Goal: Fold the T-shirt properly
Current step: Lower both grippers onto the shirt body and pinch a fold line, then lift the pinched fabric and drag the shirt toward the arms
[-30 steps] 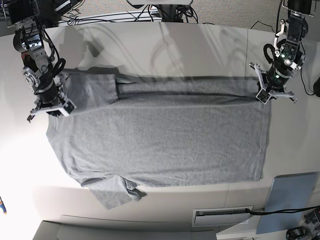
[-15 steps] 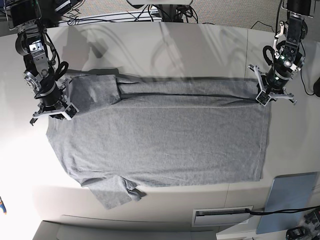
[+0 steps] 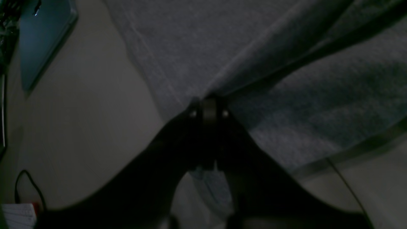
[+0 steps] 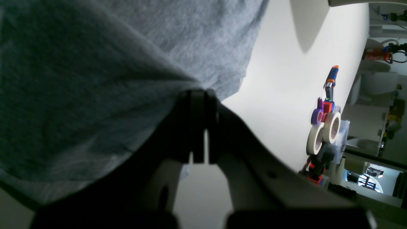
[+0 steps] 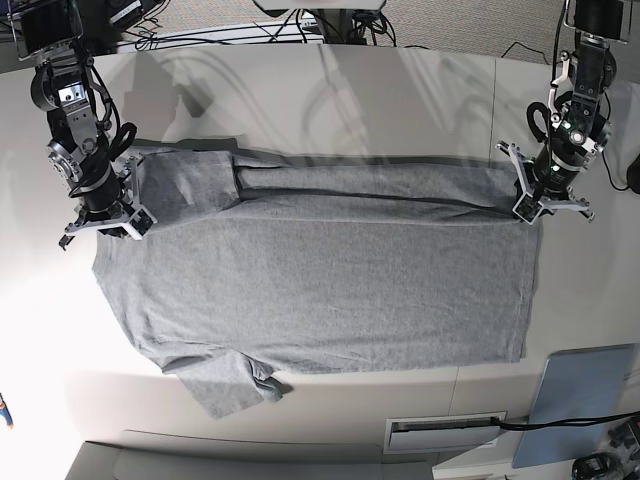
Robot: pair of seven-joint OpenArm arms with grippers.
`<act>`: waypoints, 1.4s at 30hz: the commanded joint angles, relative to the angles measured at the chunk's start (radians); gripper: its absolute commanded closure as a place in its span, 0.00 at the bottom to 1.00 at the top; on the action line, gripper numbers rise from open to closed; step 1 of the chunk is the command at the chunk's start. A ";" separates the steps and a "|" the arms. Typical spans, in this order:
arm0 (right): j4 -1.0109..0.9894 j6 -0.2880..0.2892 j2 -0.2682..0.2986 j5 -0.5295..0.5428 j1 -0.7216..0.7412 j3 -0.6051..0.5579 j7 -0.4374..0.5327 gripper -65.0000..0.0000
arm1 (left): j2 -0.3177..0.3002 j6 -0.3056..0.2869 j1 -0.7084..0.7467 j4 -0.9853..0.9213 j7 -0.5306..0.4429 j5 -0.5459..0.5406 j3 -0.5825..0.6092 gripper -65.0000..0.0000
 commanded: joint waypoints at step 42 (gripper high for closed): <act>-0.167 -0.274 -0.166 0.173 -0.079 0.082 -0.172 1.00 | 0.108 0.200 0.053 -0.100 0.214 -0.406 -0.010 1.00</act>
